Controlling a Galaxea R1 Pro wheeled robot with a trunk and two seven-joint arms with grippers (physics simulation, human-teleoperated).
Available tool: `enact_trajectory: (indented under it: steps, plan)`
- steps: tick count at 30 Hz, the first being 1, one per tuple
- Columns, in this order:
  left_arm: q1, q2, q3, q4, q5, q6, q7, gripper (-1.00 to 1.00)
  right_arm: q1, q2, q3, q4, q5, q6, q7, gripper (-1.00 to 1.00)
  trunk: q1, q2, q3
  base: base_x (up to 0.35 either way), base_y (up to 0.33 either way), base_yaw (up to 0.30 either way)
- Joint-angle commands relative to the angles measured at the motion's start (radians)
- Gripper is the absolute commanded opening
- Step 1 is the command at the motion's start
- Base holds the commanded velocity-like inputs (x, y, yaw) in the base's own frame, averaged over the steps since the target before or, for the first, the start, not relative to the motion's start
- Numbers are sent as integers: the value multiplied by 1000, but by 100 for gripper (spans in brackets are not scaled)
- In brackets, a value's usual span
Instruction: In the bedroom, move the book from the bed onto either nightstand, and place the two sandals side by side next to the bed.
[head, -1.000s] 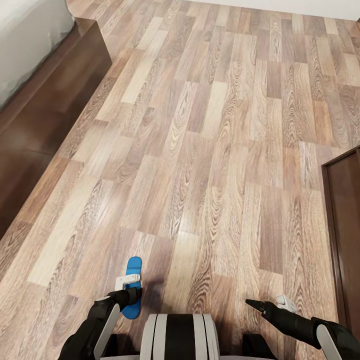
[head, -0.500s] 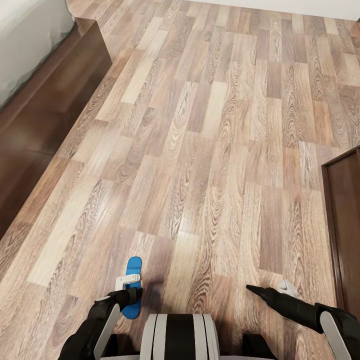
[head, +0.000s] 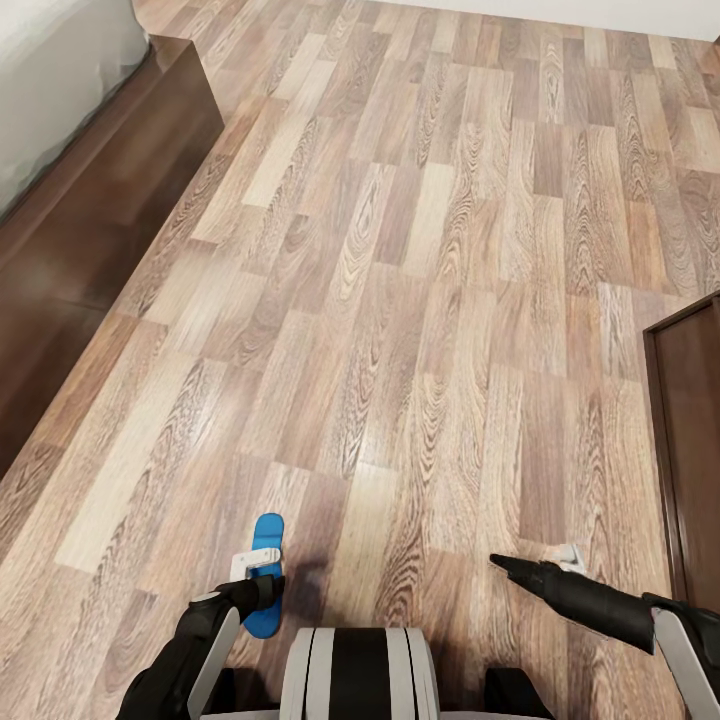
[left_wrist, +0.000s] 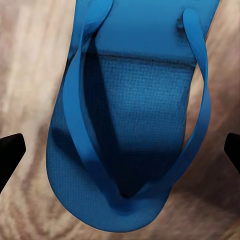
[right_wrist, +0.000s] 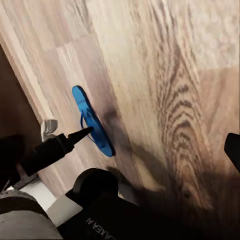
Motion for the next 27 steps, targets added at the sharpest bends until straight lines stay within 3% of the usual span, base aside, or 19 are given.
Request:
enact_trajectory:
  steps: [1, 2, 4, 6, 11, 27]
  plan:
    - [0, 0, -2, -1, 11, 4, 9, 100, 0, -27, 0, 4, 5, 3, 64, 100, 0, 0, -1, 0, 0, 0]
    - [0, 0, -2, -1, 10, 4, 9, 100, 0, -65, 1, 12, 5, 3, 127, 100, 0, 0, -1, 0, 0, 0]
    - [0, 0, -2, -1, 10, 4, 9, 100, 0, -111, 2, 28, 5, 3, 206, 100, 0, 0, -1, 0, 0, 0]
    - [0, 0, -2, -1, 11, 4, 9, 100, 0, -141, 2, 41, 5, 3, 257, 100, 0, 0, -1, 0, 0, 0]
    - [0, 0, -2, -1, 11, 4, 9, 100, 0, -158, 3, 48, 5, 3, 288, 100, 0, 0, -1, 0, 0, 0]
    - [0, 0, -2, 0, 10, 4, 9, 100, 0, -161, 3, 48, 5, 3, 293, 100, 0, 0, -1, 0, 0, 0]
